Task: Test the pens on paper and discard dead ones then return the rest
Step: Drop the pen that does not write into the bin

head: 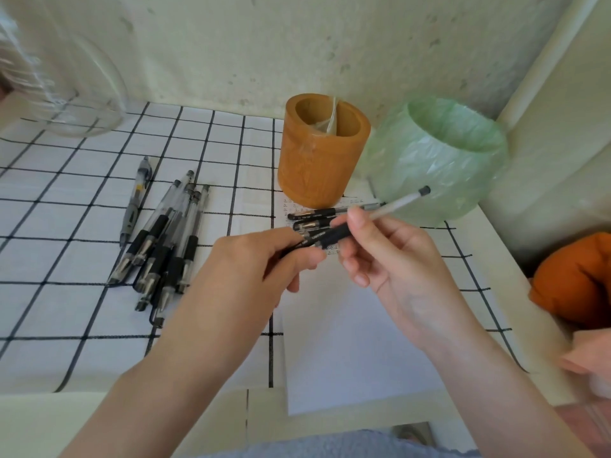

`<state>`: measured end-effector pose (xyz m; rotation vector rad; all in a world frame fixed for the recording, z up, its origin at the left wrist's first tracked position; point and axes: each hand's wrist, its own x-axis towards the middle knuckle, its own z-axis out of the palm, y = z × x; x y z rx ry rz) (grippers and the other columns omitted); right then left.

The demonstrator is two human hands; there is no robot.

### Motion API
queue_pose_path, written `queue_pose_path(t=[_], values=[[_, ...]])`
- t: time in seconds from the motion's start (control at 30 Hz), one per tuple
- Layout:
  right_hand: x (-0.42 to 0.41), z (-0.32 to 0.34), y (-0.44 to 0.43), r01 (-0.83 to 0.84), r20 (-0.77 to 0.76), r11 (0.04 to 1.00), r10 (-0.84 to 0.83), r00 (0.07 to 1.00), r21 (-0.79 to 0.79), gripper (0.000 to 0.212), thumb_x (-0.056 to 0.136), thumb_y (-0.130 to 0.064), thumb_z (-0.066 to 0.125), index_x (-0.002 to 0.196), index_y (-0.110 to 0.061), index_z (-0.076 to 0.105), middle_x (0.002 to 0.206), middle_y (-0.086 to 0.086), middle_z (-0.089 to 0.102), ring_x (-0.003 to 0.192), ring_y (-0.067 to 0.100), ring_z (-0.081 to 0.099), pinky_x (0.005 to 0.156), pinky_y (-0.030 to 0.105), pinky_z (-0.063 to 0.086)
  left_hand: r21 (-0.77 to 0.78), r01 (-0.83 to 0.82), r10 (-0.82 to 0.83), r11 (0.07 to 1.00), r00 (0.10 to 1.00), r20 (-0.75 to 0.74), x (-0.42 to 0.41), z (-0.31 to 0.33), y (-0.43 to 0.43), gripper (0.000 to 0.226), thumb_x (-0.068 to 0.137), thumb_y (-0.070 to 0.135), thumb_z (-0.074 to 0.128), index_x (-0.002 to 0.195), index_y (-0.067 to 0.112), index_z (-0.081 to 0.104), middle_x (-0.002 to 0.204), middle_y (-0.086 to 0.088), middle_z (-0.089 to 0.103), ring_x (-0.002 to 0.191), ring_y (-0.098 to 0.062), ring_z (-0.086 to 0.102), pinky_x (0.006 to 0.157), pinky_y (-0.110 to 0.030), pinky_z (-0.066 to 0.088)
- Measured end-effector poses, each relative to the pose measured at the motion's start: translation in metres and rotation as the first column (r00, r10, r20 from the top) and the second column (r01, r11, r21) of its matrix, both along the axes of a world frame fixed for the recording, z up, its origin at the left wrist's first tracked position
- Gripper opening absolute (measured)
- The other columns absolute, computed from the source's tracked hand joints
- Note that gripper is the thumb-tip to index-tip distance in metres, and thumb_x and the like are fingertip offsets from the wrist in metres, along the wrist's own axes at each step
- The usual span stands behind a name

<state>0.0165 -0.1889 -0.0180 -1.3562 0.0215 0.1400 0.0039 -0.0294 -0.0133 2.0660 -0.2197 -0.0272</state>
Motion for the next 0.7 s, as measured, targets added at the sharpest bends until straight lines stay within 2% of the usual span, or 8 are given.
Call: queue_pose_path(t=[0.13,0.4,0.5,0.6,0.7], values=[[-0.001,-0.006,0.000,0.007,0.019,1.000,-0.007,1.000,-0.018,0.027,0.078,-0.029,0.060,0.085,-0.003,0.066,0.057,0.001,0.057,0.050,0.012,0.048,0.045,0.016,0.037,0.012,-0.015,0.014,1.000,0.998,0.054,-0.001,-0.004,-0.001,0.020,0.082,0.035,0.055,0.069,0.023,0.064,0.062,0.016,0.055,0.046,-0.004,0.045,0.044,-0.010,0.033],[-0.001,-0.010,0.000,0.015,0.026,0.999,-0.014,1.000,-0.039,0.027,0.079,-0.027,0.061,0.086,-0.002,0.066,0.057,0.002,0.058,0.051,0.014,0.046,0.046,0.017,0.037,0.040,-0.030,0.026,0.999,0.995,0.091,0.001,-0.013,-0.003,0.018,0.085,0.032,0.056,0.071,0.024,0.063,0.059,0.018,0.053,0.047,-0.001,0.047,0.046,-0.008,0.034],[0.001,-0.009,0.002,0.013,-0.004,1.000,-0.013,1.000,0.008,0.024,0.079,-0.027,0.061,0.085,-0.004,0.067,0.057,0.002,0.057,0.050,0.013,0.047,0.045,0.017,0.037,0.051,-0.029,0.024,0.998,0.995,0.092,0.002,-0.014,-0.004,0.019,0.085,0.035,0.054,0.071,0.024,0.062,0.057,0.016,0.054,0.046,0.000,0.047,0.046,-0.008,0.035],[0.003,-0.008,0.004,0.066,-0.039,0.997,-0.064,0.997,0.030,0.026,0.080,-0.028,0.063,0.085,-0.004,0.069,0.055,0.001,0.054,0.049,0.013,0.044,0.045,0.018,0.036,0.050,-0.028,0.025,0.998,0.998,0.061,0.004,-0.014,-0.009,0.019,0.086,0.037,0.054,0.071,0.027,0.061,0.052,0.009,0.055,0.049,-0.001,0.049,0.049,-0.010,0.038],[0.005,-0.002,0.002,0.160,-0.026,0.987,-0.160,0.987,-0.003,0.023,0.088,-0.025,0.060,0.086,-0.003,0.066,0.052,0.000,0.049,0.048,0.014,0.040,0.044,0.019,0.034,0.046,-0.017,0.015,0.999,0.999,0.041,0.009,-0.009,-0.018,0.020,0.084,0.048,0.051,0.067,0.037,0.054,0.059,0.016,0.060,0.057,0.000,0.056,0.050,-0.010,0.038]])
